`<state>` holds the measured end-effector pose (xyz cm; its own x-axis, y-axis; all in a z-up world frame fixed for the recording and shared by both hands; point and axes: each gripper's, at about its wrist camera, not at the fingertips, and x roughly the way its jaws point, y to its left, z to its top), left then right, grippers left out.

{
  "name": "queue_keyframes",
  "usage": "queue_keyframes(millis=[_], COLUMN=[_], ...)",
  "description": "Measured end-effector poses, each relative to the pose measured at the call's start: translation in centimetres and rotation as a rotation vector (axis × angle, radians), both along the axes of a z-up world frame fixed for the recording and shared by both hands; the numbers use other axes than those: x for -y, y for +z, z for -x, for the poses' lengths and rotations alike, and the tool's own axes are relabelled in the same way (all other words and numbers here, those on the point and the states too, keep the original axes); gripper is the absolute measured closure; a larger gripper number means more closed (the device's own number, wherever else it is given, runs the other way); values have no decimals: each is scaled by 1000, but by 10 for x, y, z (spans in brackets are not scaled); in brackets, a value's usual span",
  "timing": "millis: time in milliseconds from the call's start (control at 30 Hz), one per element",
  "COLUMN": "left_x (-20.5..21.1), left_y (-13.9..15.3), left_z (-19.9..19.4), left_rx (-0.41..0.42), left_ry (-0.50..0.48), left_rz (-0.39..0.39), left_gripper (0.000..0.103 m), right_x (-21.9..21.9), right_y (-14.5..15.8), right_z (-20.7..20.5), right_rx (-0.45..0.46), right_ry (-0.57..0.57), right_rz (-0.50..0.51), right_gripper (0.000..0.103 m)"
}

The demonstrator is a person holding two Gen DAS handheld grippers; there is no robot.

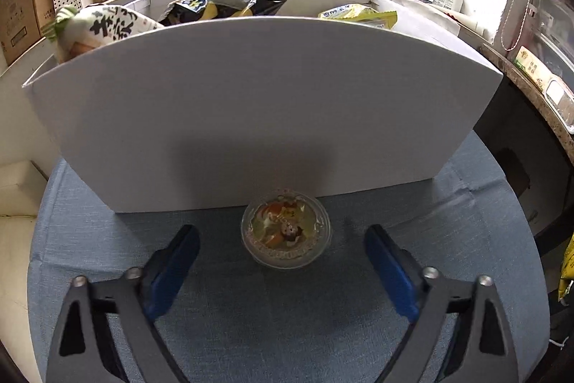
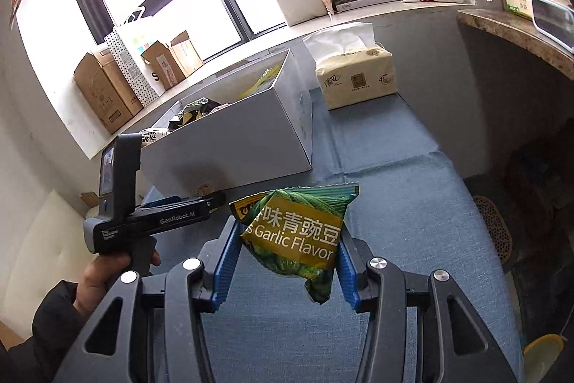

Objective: Organize snacks
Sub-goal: 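Drop green pea bag in box with right gripper while left gripper drops jelly cup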

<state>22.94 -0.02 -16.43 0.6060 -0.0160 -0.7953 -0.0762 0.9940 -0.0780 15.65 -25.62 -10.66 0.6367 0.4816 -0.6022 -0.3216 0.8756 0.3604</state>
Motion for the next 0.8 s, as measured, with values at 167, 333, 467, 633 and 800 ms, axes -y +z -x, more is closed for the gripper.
queue_keyframes(millis=[167, 333, 467, 633, 800], left_x=[-6, -13, -15, -15, -28], left_y=[-6, 14, 44, 91, 139], left_z=[0, 27, 62, 83, 68], left_rx=[-14, 60, 135, 195, 256], left_ry=[9, -1, -23, -36, -41], left_rz=[16, 53, 80, 62, 48], left_gripper=[68, 68, 68, 68, 68], right_x=[-1, -6, -11, -22, -44], right_y=[-5, -5, -1, 20, 61], right_z=[0, 2, 4, -2, -27], right_rx=[-17, -16, -7, 25, 113], right_ry=[1, 16, 35, 79, 135], right_rz=[2, 12, 14, -3, 5], right_gripper=[50, 50, 50, 50, 50])
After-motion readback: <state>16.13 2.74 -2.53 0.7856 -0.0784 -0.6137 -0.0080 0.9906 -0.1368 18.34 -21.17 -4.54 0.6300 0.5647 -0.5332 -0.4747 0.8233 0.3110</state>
